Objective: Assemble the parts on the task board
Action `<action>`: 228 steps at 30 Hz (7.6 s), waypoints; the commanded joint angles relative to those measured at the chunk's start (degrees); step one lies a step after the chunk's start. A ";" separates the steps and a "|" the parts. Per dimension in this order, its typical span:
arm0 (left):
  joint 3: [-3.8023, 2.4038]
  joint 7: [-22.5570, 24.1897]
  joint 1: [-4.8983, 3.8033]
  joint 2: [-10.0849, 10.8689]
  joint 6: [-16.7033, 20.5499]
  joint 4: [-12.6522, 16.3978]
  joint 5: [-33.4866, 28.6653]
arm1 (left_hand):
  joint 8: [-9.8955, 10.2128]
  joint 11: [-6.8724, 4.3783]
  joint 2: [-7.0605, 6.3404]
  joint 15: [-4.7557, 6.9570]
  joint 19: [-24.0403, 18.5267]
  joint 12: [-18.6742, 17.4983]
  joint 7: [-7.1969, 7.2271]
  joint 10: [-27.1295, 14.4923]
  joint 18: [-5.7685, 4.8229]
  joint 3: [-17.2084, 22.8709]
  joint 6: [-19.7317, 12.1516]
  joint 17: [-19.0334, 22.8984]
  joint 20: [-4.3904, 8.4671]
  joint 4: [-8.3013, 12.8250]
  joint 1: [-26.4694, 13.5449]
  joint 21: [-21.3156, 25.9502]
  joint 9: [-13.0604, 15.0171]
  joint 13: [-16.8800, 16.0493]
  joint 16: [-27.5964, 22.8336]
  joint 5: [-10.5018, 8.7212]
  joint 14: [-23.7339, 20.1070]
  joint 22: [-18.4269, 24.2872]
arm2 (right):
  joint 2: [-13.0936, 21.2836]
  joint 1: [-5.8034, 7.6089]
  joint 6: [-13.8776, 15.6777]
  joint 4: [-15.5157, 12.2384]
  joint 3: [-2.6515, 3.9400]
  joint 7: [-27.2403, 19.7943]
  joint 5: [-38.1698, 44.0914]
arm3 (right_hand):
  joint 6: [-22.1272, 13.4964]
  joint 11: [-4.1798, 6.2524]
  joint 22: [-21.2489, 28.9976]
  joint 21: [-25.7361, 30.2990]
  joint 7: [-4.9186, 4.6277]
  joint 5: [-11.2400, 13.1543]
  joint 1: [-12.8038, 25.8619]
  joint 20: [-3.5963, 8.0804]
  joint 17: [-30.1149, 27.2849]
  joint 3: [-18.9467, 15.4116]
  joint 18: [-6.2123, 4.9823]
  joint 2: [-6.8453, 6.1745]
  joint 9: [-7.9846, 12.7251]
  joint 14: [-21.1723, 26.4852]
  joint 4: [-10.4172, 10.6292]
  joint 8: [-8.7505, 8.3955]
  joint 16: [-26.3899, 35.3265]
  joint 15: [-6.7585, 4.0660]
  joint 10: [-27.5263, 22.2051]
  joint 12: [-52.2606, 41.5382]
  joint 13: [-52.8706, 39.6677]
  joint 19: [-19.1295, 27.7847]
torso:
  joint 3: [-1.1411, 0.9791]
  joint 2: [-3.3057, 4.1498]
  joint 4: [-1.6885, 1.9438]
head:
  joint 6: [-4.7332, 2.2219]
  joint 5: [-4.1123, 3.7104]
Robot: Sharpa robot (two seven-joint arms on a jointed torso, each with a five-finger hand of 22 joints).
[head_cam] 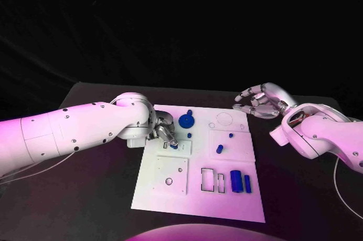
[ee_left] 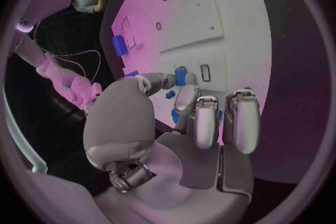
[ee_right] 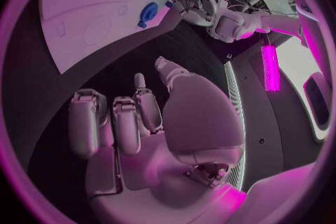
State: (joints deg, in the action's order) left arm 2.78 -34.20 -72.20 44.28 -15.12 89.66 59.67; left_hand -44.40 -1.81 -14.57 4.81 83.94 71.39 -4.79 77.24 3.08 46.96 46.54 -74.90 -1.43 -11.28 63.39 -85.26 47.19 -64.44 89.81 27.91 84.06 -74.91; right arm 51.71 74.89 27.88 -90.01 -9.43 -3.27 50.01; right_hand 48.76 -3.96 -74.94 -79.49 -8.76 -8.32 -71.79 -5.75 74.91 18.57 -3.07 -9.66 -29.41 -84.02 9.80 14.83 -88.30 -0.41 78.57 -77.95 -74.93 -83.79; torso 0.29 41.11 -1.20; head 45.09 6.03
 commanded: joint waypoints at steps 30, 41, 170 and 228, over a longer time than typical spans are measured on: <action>0.19 -0.27 0.01 -1.10 -3.09 -0.60 -0.38 | -0.55 -0.10 0.51 0.39 2.16 0.38 2.36 0.94 -1.10 8.95 3.21 -15.10 0.35 9.72 -1.39 -0.40 4.26 -0.14 0.19 0.60 5.94 -5.81 | -0.06 -0.18 -0.82 -0.03 -0.01 0.03 0.21 | 0.18 0.00 -3.14 0.28 0.01 -0.20 -0.50 0.14 8.91 -0.50 -0.16 0.23 -0.08 -4.61 0.26 0.23 0.24 0.12 -0.11 0.10 -1.43 0.26 | -0.05 0.02 -0.06 | 0.58 -0.11; 0.20 -0.35 0.01 -1.15 -2.97 -0.76 -0.37 | -0.61 -0.29 0.91 0.52 2.20 0.55 2.59 1.29 -1.12 8.67 3.62 -15.10 0.43 9.59 -1.81 -0.43 4.36 -0.33 0.19 0.61 5.94 -5.92 | 0.09 -0.19 -0.74 -0.06 -0.01 0.08 0.22 | 0.19 0.01 -3.11 0.33 0.03 -0.22 -0.59 0.15 8.82 -0.53 -0.17 0.25 -0.09 -4.59 0.26 0.25 0.27 0.11 -0.10 0.09 -1.45 0.28 | -0.03 -0.02 -0.02 | 0.59 -0.18; 1.07 -0.71 0.00 -3.35 -7.96 -4.49 -3.45 | 0.59 -1.96 5.32 1.81 2.71 -0.62 4.87 2.95 -1.36 -7.20 9.08 -15.10 1.61 2.96 -10.30 -0.67 4.51 1.32 0.19 -1.12 5.94 -7.13 | 0.52 -0.19 -0.44 -0.13 -0.01 0.00 0.39 | 0.22 0.05 -2.70 0.79 0.06 -0.28 -0.90 0.20 8.39 -0.91 -0.29 0.25 -0.13 -4.49 0.45 0.33 0.45 0.05 -0.24 0.27 -1.25 0.49 | -0.01 0.00 0.01 | 1.60 -0.76; -2.24 1.48 -3.99 -0.92 0.80 -8.71 -4.01 | 16.49 3.21 3.74 -2.40 -0.70 -14.07 -1.21 -10.06 0.21 -22.86 -1.71 -15.10 -2.00 -5.37 -1.95 4.10 -4.46 18.76 0.19 -0.45 5.94 0.11 | 0.21 -0.28 -0.10 1.13 -0.03 -0.21 -0.15 | 0.14 0.06 -2.47 1.05 0.06 -0.27 -0.93 0.21 8.17 -1.09 -0.35 0.27 -0.13 -4.43 0.60 0.32 0.54 0.05 -0.45 0.51 -1.01 0.62 | 0.02 -0.07 0.03 | 0.35 -0.45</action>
State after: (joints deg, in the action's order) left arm 0.60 -34.37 -76.05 43.49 -17.87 81.35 54.92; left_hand -28.13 1.34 -10.86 2.74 83.13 57.59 -5.96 67.45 2.19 24.48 45.13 -74.91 -3.10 -16.66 61.08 -81.31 42.88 -46.01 89.81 27.29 84.04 -74.86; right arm 51.98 74.68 27.93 -88.90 -9.46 -3.10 49.86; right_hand 48.76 -3.96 -74.95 -78.75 -8.76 -8.31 -72.01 -5.54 74.95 17.85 -3.06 -9.44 -29.46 -84.02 10.52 14.83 -87.98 -0.41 78.57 -77.74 -74.94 -83.58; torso 0.30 41.06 -1.16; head 45.59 5.60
